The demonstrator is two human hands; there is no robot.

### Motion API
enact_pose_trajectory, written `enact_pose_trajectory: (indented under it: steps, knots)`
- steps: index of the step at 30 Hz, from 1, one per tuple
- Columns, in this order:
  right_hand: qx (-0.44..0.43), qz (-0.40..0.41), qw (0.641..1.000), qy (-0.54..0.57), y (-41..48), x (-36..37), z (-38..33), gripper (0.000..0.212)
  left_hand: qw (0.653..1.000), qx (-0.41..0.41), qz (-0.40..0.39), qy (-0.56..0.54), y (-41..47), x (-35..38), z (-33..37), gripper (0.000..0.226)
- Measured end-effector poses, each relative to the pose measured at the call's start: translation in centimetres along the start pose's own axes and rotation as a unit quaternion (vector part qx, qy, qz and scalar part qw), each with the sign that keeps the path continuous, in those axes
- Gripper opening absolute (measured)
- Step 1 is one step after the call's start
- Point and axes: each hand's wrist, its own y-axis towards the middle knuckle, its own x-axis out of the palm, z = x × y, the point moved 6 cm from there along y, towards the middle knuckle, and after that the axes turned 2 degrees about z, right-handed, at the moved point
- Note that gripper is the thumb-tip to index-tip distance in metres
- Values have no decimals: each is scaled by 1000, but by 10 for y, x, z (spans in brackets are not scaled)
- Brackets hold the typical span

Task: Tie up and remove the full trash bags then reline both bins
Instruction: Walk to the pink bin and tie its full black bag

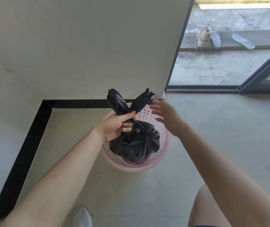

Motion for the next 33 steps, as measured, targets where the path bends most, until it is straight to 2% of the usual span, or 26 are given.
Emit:
enact_pose_trajectory:
  steps: [2,4,6,8,10,13,17,22,25,30,33]
  knots:
    - [9,7,999,51,1,7,-22,82,1000,1,-3,8,1,3,-2,20]
    - [-22,9,1000,7,3,14,-41,82,999,7,-4,37,1,6,-2,28]
    - [-87,58,994,-37,2,13,-57,53,999,2,25,35,1,2,-3,26]
    - [-125,106,985,-51,-5,11,-63,32,997,0,71,-22,0,-9,-4,24]
    - [-123,102,987,-29,-12,13,-51,20,992,17,91,-81,0,-19,-5,25]
    - [-68,56,996,4,-18,18,-15,13,983,56,117,-131,1,-29,-4,21]
    - [12,21,1000,16,-21,25,21,14,977,69,104,-174,-2,-28,-1,22]
    - [8,20,1000,1,-19,32,25,16,982,90,109,-122,-4,-32,0,7]
    - [18,12,1000,-17,-17,33,26,15,982,85,127,-112,-7,-37,-1,18]
    - [-63,102,991,-64,-5,21,16,33,988,64,95,-107,-16,-40,-2,20]
    - [-105,58,985,-125,3,32,5,48,992,52,81,-79,-21,-39,3,22]
